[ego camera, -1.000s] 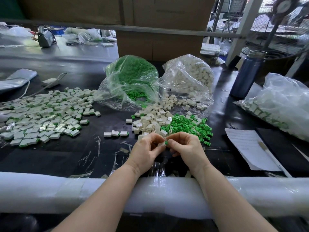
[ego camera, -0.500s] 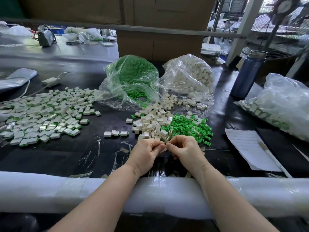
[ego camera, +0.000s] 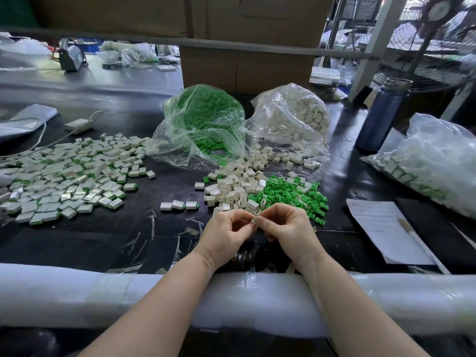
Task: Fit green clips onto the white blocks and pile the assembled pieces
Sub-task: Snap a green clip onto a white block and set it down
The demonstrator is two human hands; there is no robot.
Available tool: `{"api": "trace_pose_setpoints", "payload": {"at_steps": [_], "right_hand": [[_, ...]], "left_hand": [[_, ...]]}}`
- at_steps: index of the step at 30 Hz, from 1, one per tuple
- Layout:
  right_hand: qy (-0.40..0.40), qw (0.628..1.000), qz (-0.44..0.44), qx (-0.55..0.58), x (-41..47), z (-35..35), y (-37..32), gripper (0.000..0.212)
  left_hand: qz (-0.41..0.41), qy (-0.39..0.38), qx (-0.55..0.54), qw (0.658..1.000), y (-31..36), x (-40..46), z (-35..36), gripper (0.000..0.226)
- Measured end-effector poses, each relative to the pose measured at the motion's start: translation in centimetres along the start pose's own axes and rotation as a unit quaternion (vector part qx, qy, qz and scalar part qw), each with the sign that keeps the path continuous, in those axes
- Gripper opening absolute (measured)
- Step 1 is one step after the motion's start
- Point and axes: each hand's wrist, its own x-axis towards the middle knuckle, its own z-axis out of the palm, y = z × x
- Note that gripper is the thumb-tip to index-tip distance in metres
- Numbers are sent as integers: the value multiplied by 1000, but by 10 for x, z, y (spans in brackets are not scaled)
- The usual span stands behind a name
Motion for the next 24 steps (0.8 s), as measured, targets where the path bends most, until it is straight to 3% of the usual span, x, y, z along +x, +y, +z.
{"api": "trace_pose_setpoints", "payload": {"at_steps": [20,24], "right_hand": [[-14,999,10,36,1,1,1,8],[-62,998,10,-4,0,5,0,26]], "left_hand": [[12,9,-21,1000,5,0,-3,19],[22,-1,-30,999,8,-1,-4,20]]}}
